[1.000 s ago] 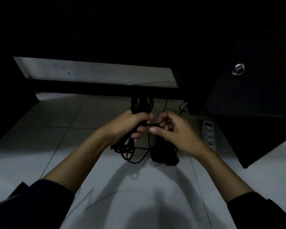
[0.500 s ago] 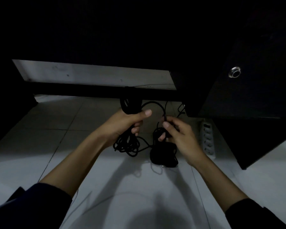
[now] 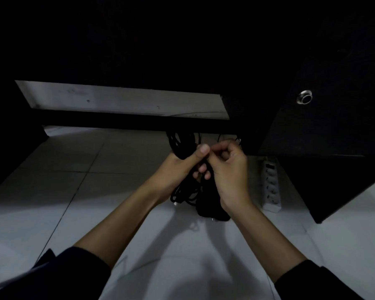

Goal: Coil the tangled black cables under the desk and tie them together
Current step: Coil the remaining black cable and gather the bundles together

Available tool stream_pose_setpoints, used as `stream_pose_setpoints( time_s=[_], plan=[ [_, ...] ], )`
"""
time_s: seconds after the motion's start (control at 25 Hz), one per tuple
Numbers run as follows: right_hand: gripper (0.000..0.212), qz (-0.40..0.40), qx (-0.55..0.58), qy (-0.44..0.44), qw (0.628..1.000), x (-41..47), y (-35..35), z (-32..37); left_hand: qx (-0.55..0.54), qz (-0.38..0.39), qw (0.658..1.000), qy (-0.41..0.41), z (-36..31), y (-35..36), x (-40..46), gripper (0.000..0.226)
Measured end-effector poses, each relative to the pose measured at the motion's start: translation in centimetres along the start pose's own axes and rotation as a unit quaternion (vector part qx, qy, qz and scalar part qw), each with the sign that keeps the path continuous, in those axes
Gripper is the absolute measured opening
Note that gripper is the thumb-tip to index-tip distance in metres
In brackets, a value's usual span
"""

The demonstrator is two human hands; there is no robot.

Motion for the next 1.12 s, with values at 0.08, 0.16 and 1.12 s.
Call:
stream_pose_setpoints(
  time_s=[0.08, 0.16, 1.12],
  plan=[
    [0.017, 0.000, 0.005, 0.003, 1.000, -0.3, 0.0, -0.1, -0.014, -0.006, 1.000, -0.001, -0.2, 0.5, 0.0, 0.039],
    [0.017, -0.005, 0.017, 0.020, 1.000, -0.5, -0.1, -0.4, -0.042, -0.009, 0.999, -0.006, -0.4, 0.7, 0.1, 0.034],
    [0.029, 0.067, 0.077, 0.071, 0.992, -0.5, 0.4, -0.4, -0.038, -0.065, 0.997, -0.033, -0.3, 0.4, 0.5, 0.020]
  ],
)
Point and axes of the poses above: each hand's wrist, its own x-axis towards the middle knuckle, its own y-axis out of the palm, z = x × y, the point moved 8 cm from there along x, towards the middle knuckle, and after that the axes turned 1 degree about z, right-handed, at the moved point
